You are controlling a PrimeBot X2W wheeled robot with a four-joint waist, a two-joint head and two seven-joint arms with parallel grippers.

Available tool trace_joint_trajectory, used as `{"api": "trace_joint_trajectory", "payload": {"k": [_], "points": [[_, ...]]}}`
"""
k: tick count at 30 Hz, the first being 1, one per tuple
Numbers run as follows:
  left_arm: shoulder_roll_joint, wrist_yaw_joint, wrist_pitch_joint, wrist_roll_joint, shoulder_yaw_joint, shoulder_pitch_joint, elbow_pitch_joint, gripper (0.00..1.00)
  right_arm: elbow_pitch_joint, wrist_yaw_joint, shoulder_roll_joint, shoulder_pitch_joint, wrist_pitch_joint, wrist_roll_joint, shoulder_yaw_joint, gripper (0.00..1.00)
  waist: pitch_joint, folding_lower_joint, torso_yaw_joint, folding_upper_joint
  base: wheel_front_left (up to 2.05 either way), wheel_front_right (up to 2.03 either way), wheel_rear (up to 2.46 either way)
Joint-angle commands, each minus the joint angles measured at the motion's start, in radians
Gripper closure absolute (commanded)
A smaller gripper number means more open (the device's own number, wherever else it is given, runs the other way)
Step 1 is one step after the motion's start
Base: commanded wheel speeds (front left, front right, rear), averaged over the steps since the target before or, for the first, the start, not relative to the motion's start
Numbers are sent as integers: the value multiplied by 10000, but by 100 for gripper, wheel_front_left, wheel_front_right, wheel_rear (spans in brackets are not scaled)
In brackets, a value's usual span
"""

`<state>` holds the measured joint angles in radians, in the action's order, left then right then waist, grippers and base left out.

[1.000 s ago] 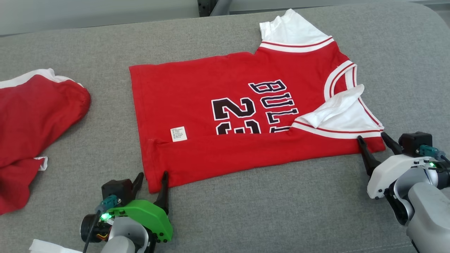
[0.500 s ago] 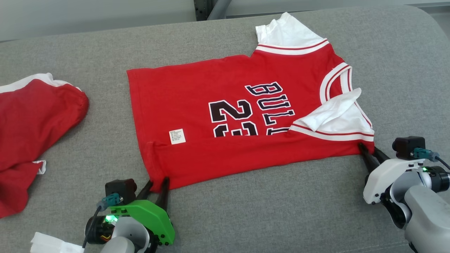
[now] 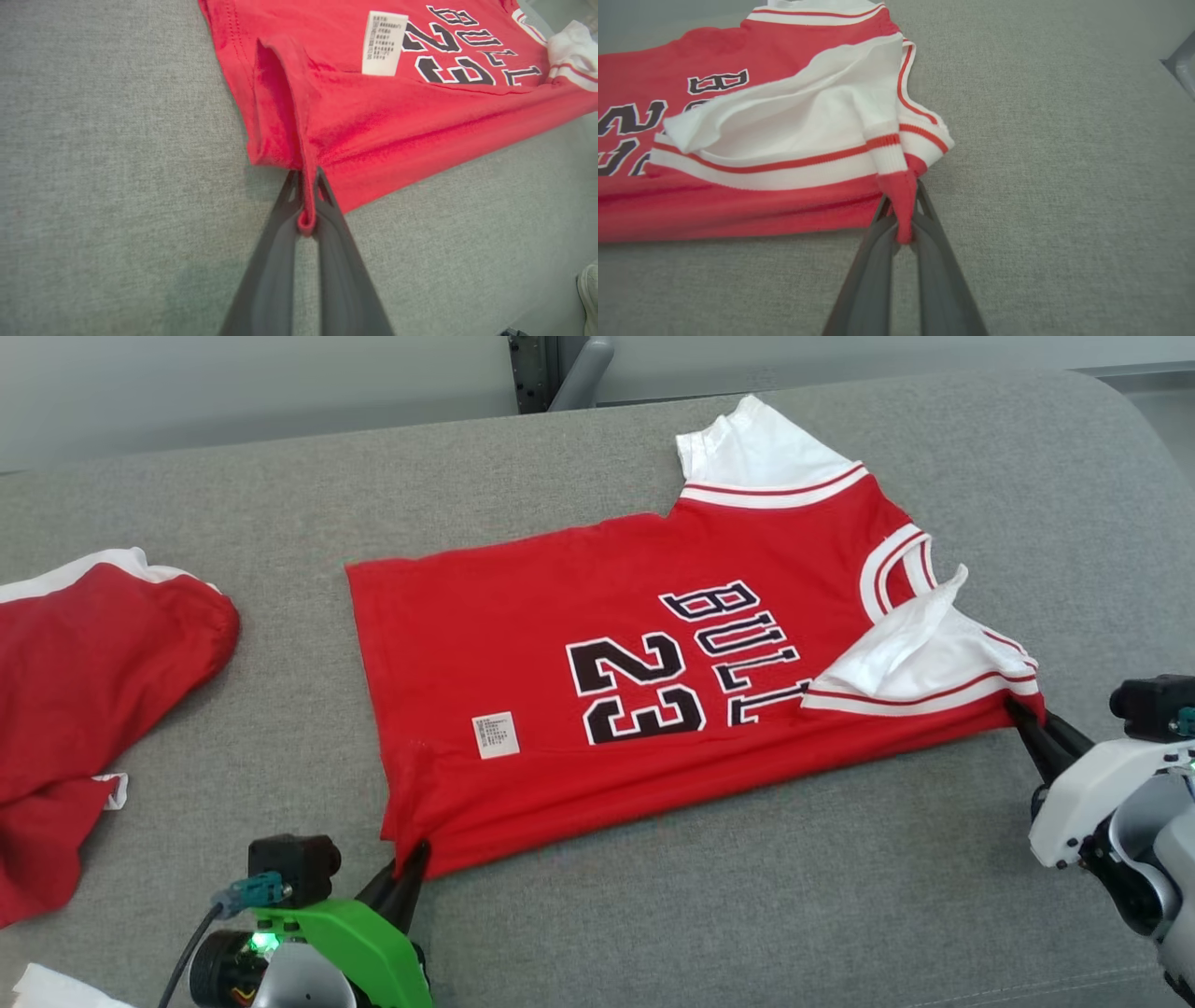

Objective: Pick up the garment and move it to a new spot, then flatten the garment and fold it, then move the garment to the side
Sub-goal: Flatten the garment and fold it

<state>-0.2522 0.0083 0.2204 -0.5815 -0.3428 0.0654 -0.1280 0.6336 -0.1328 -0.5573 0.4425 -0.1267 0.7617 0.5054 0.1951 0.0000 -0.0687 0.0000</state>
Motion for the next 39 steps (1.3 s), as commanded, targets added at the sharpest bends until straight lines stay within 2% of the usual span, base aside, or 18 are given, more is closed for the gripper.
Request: {"api": "trace_joint_trajectory", "payload": {"k": [1, 4, 8, 15, 17, 18, 20, 21, 22, 23, 27, 32, 35, 38, 39], "points": [[-246, 123, 173, -113, 91, -348, 372, 100, -228, 39, -354, -313, 16, 222, -101, 100, -66, 0, 5, 0, 0, 0, 0], [-533, 370, 577, -217, 96, -1183, 1657, 100, -1144, 41, -888, -1346, -10, 674, -517, 100, -116, 0, 42, 0, 0, 0, 0], [-533, 666, 713, -269, 81, -1922, 2426, 100, -1940, 41, -1102, -2691, 86, 884, -1112, 100, -28, 0, 31, 0, 0, 0, 0], [-313, 904, 472, -437, 46, -2673, 2569, 100, -2697, 38, -431, -3951, 535, 428, -1844, 100, 131, 0, -230, 0, 0, 0, 0], [-170, 968, 335, -487, 70, -2674, 2436, 26, -2707, 32, -168, -3880, 682, 164, -1914, 100, 145, 0, -289, 0, 0, 0, 0], [-90, 961, 304, -540, 48, -2647, 2337, 0, -2711, 30, -48, -3796, 760, 57, -1928, 100, 149, 0, -309, 0, 0, 0, 0], [11, 971, 243, -566, 30, -2538, 2196, 0, -2714, 29, 62, -3627, 947, -187, -1867, 97, 171, 0, -344, 0, 0, 0, 0], [17, 977, 277, -539, -9, -2501, 2090, 0, -2684, 29, 108, -3523, 972, -287, -1868, 59, 186, 0, -361, 0, 0, 0, 0], [51, 978, 315, -549, -57, -2474, 2031, 0, -2677, 29, 140, -3452, 1051, -422, -1862, 9, 199, 0, -371, 0, 0, 0, 0], [63, 1003, 344, -575, -70, -2472, 2015, 0, -2682, 29, 150, -3406, 1095, -517, -1877, 0, 213, 0, -371, 0, 0, 0, 0], [-277, 1269, 574, -338, 53, -2563, 2126, 0, -2953, 29, -193, -3202, 1318, -836, -2169, 0, 346, 0, -311, 0, 0, 0, 0], [-849, 1572, 634, 32, 526, -2026, 2735, 0, -3946, 26, -758, -2505, 1571, -1079, -2878, 0, 857, 0, -278, 0, 0, 0, 0], [-1052, 1591, 693, 284, 696, -1129, 2953, 0, -4400, 26, -1002, -1544, 1911, -1412, -3081, 0, 1408, 0, -194, 0, 0, 0, 0], [-1091, 1426, 925, 620, 542, 210, 2791, 0, -4607, 24, -907, -243, 2430, -1441, -2893, 0, 2045, 0, -9, 0, 0, 0, 0], [-1091, 1426, 925, 620, 542, 210, 2791, 0, -4607, 24, -907, -243, 2430, -1441, -2893, 0, 2045, 0, -9, 0, 0, 0, 0]]}}
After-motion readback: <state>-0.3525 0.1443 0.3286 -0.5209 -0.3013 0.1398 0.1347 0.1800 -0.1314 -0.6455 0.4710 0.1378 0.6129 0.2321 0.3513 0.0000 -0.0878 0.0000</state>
